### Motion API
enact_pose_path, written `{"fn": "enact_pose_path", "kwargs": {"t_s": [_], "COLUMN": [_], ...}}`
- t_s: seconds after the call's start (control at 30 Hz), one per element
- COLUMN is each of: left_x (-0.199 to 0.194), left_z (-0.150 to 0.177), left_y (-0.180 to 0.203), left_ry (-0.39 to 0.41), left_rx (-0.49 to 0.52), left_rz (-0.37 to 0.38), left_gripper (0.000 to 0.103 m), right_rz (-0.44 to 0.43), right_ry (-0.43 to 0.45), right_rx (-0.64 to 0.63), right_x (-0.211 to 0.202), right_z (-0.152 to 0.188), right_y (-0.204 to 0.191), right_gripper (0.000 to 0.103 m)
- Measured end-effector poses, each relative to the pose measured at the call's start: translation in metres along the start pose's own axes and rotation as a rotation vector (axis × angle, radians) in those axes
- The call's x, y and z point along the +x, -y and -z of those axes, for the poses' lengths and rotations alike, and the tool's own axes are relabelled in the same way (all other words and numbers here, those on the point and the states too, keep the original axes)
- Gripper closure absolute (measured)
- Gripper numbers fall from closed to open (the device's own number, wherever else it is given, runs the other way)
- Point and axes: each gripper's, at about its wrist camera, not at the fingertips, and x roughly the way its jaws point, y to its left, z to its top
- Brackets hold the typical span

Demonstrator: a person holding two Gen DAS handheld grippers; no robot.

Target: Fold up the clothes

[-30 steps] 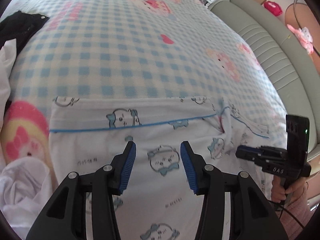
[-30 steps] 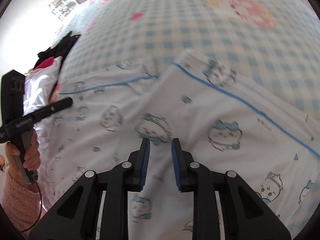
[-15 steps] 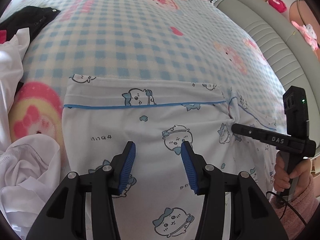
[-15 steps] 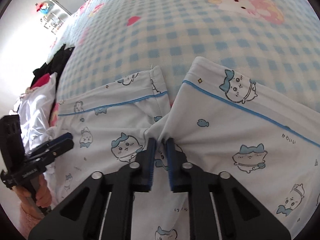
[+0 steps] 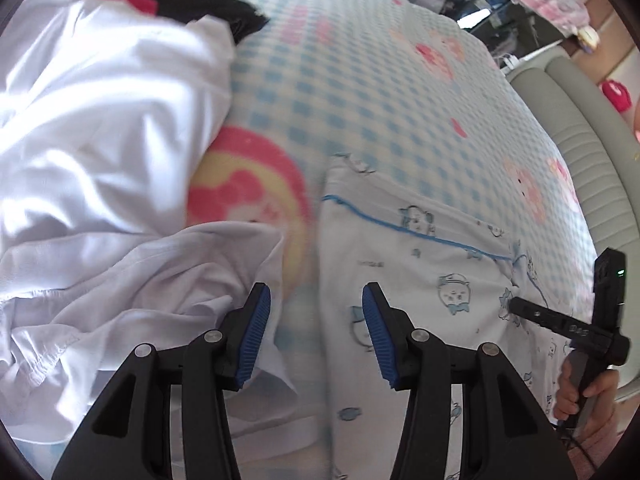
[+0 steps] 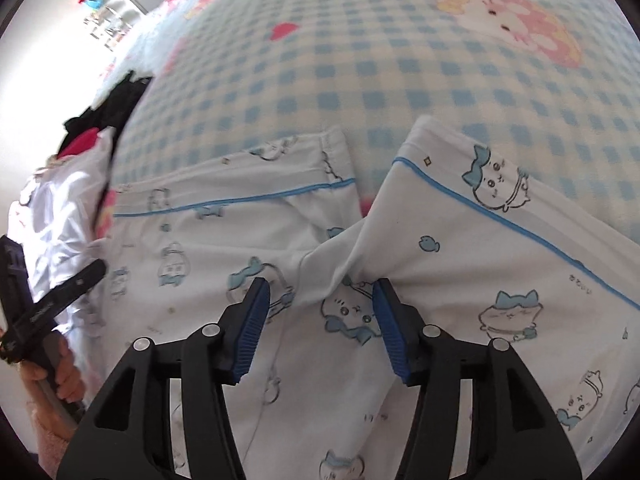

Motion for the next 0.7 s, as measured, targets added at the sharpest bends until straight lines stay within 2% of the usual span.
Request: {"fn": "enact_pose_path", "kwargs": {"t_s": [0.03,0.13,0.2,0.43,0.63,0.7], "left_x": [0.002,0.01,0.015,0.028,0.027,0.027], "left_z": [-0.001,-0.004,-0.007,-0.014,-0.014,-0.014], "left_y": [-0.001,0.01,0.021,0.049,0.045,0.043], "left_ry": [-0.009,-0.037,-0.047,-0.053,-0.053,-0.058], "left_rx": [0.001,0.045,0.071,0.103,0.101,0.104], "left_rz": [0.003,0.01,0.022,0.004,-0.011,-0.02], "left_gripper": [0.053,0.053,0.053,0.053,0.051,0.05], "right_rz": [0.008,-0.002,0.003,0.013,0.059,0.004], "right_ry": [-0.01,0.025,0.057,0.084,0.107,0.089], "right_rx": [0.007,0.003,-0.008,-0.019,0.011,0.039], "right_x": [0.006,0.001,-0.008,-0.027,-0.038,-0.038], "right_z": [0.0,0.002,0.005,0.011,0.016,0.014], "right_y": [0.002,0.002,0.002,0.013,0.033,0.039], "right_gripper": [0.063,0.089,0.099,0.1,0.102,0.102]}}
